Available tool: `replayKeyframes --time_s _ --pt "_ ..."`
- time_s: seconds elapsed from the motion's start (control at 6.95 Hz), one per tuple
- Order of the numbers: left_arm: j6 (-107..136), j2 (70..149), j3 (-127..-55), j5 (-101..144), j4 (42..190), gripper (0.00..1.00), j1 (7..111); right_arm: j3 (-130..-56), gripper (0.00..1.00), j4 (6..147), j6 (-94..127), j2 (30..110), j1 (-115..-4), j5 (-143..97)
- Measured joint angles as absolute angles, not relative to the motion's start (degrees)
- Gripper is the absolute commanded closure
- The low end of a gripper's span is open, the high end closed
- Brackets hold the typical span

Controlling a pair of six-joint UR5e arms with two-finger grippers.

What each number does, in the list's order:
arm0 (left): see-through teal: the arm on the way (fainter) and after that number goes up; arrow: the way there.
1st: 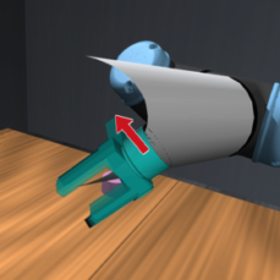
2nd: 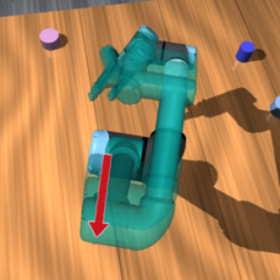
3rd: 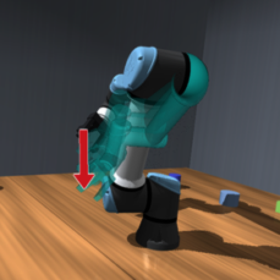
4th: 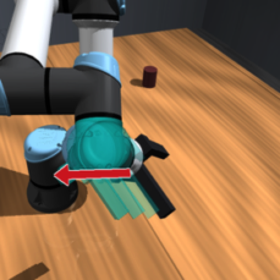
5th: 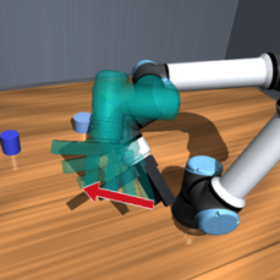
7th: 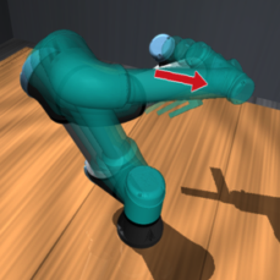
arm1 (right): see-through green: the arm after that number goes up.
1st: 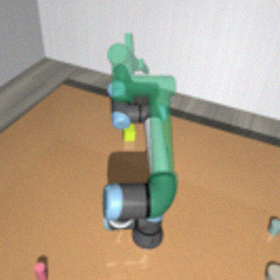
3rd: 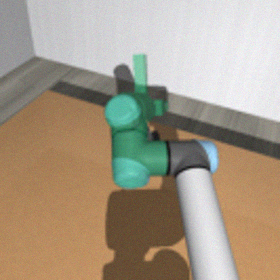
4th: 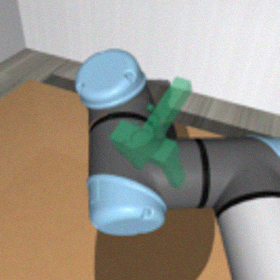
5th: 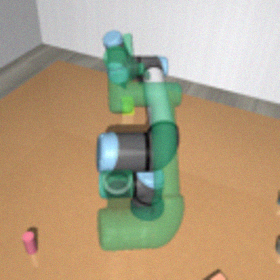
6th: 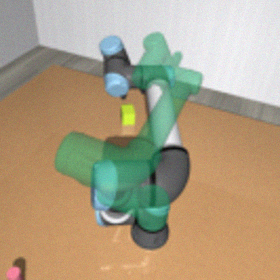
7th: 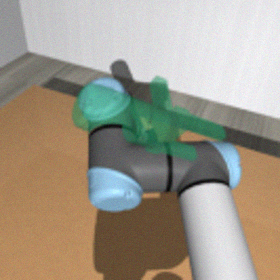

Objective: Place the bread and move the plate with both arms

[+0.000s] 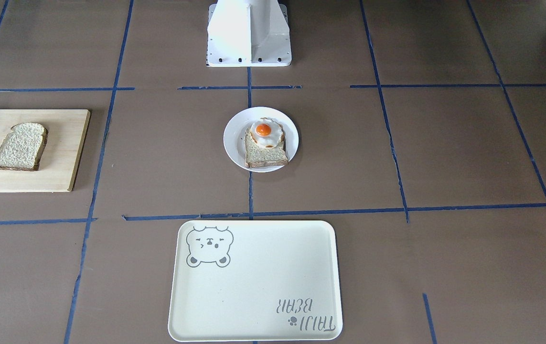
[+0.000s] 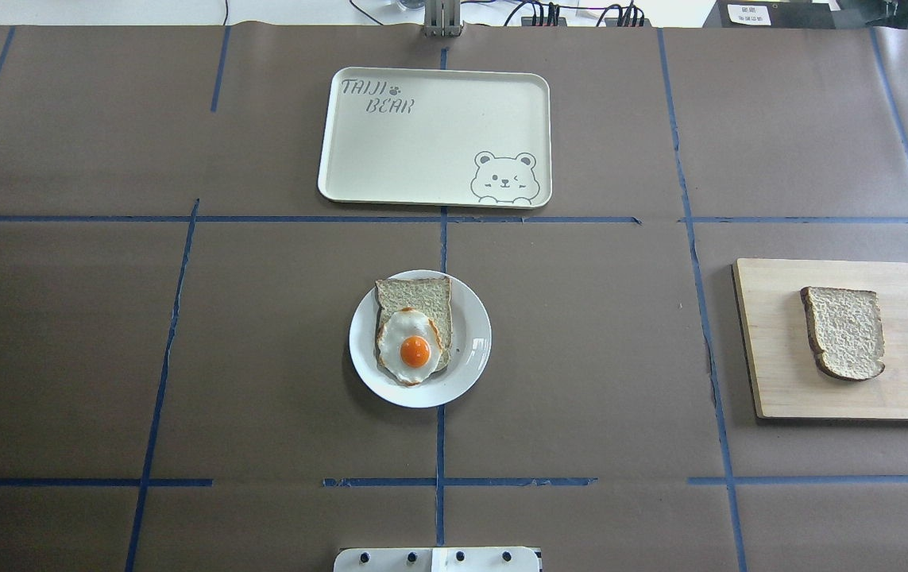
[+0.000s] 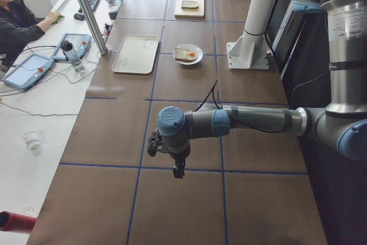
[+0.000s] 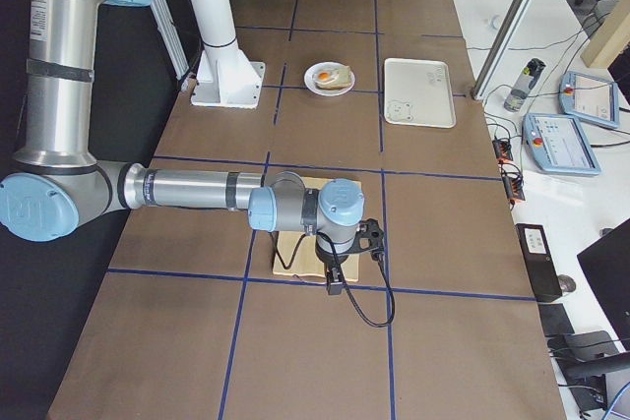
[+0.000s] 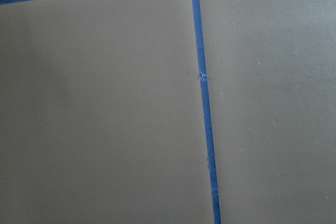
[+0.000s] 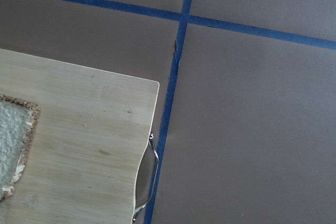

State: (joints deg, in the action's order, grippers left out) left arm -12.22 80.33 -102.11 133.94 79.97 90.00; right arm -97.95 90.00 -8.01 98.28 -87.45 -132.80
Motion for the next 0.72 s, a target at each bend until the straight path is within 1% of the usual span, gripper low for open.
replayKeyframes --time_s 0.72 --pt "-12.3 80.3 -102.3 133.9 80.0 0.00 90.0 -98.2 0.00 88.5 -5.9 98.3 -86.1 -138.5"
